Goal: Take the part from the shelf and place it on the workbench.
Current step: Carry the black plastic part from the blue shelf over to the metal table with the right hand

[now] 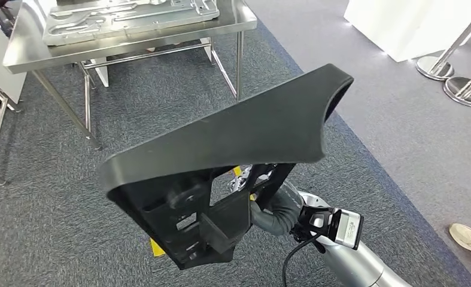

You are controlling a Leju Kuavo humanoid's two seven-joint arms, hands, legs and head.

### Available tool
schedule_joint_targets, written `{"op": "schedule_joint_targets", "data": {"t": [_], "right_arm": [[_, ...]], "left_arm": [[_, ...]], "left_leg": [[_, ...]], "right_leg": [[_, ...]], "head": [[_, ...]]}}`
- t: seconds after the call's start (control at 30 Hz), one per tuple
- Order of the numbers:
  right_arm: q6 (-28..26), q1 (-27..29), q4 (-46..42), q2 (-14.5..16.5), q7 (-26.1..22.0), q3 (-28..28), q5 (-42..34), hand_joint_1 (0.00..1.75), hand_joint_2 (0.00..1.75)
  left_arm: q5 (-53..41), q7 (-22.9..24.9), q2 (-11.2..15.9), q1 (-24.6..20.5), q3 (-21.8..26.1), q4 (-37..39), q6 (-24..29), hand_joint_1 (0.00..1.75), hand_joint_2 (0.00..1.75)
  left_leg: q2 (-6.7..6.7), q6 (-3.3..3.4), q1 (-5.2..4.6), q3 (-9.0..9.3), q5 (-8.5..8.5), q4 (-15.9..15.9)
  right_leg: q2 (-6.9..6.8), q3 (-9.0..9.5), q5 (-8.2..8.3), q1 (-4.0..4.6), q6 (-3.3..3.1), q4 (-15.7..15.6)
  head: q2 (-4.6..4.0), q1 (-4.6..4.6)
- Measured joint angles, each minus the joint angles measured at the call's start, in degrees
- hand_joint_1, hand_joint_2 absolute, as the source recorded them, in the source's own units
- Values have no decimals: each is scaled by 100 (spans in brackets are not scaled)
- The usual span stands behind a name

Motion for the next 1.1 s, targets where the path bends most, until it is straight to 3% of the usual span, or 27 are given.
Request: {"op": "schedule_joint_targets", "data": {"t": [0.03,0.1,0.17,0.2,0.23,0.3,0.37,0.47,0.53,0.63,0.67,0.7,0.73,0.8,0.87,1.0,1.03,1.1], "right_arm": [[10,-5,-4,-1,0,1,-15,175,175],[49,-4,-2,-8,0,2,-58,175,175],[93,4,4,-20,0,2,-85,175,175],[119,9,1,-26,0,1,-85,175,175],[150,14,-12,-30,0,-2,-83,175,175],[196,25,-85,-32,0,-9,-74,175,175],[169,46,-198,-27,1,-17,-61,175,175],[42,145,-398,-20,3,-36,11,175,175],[-9,233,-533,-20,2,-80,75,175,175],[-33,408,-677,-20,0,-181,157,175,175],[-39,482,-711,-20,0,-212,186,175,175],[-47,549,-744,-20,0,-241,211,175,175],[-54,602,-778,-23,0,-271,229,175,175],[-62,666,-854,-35,0,-338,243,175,175],[-58,703,-927,-45,0,-410,240,175,175],[-10,788,-1035,-74,0,-532,221,175,175],[0,800,-1058,-82,0,-561,214,175,175],[17,825,-1093,-90,0,-597,205,175,175]], "left_arm": [[-3,-3,3,-4,8,0,-4,0,0],[-3,-16,2,-23,33,1,-11,0,0],[-3,-50,2,-23,64,1,-32,0,0],[2,-79,3,-13,75,1,-55,0,0],[13,-111,10,1,83,1,-91,0,0],[41,-166,28,15,86,1,-190,0,0],[54,-187,49,13,86,1,-292,0,0],[54,-195,75,13,86,2,-401,0,0],[53,-221,83,0,85,2,-473,0,0],[53,-288,88,-30,77,1,-569,0,0],[54,-309,90,-34,74,1,-591,0,0],[54,-327,92,-35,71,1,-610,0,0],[54,-338,93,-35,67,1,-622,0,0],[54,-351,93,-37,48,2,-642,0,0],[54,-359,93,-39,22,2,-663,0,0],[54,-391,105,-40,-30,3,-689,0,0],[54,-401,110,-41,-40,3,-692,0,0],[50,-414,120,-41,-56,3,-697,0,0]], "left_leg": [[171,-22,-15,-81,-106,179],[549,-60,-3,-401,-450,853],[672,-108,34,-697,-651,1437],[694,-130,50,-703,-600,1448],[713,-148,66,-583,-451,1228],[779,-151,80,-150,-127,446],[819,-97,56,94,-24,-5],[798,12,37,109,-39,-48],[786,83,57,137,-26,-89],[763,138,54,147,-28,-99],[746,144,49,147,-32,-94],[724,146,45,149,-37,-87],[702,141,44,152,-42,-78],[662,120,40,159,-56,-60],[633,71,21,155,-78,-44],[634,-62,20,161,-126,-29],[649,-87,23,116,-204,91],[682,-128,32,-156,-521,700]], "right_leg": [[-98,39,12,-14,-29,-49],[-293,82,3,-8,-68,-81],[-465,88,-26,0,-64,-63],[-525,89,-43,-3,-48,-48],[-575,92,-64,-9,-27,-27],[-648,94,-115,-11,24,26],[-689,87,-147,1,77,64],[-691,99,-159,-2,167,64],[-573,20,-312,-23,215,272],[-373,-512,-819,-32,245,1341],[-356,-677,-895,-33,248,1639],[-350,-752,-860,-33,245,1742],[-348,-711,-716,-33,234,1607],[-322,-380,-305,-23,182,847],[-292,-107,-90,2,130,237],[-300,-29,-70,9,24,81],[-308,-7,-63,-6,-10,57],[-326,31,-72,-15,-60,35]], "head": [[0,-1],[0,-3],[0,-2],[0,-3],[0,-3],[0,-3],[0,-2],[0,-2],[0,-1],[0,-1],[0,-1],[0,-1],[0,-1],[0,-1],[0,-1],[0,-1],[0,-1],[0,-1]]}}
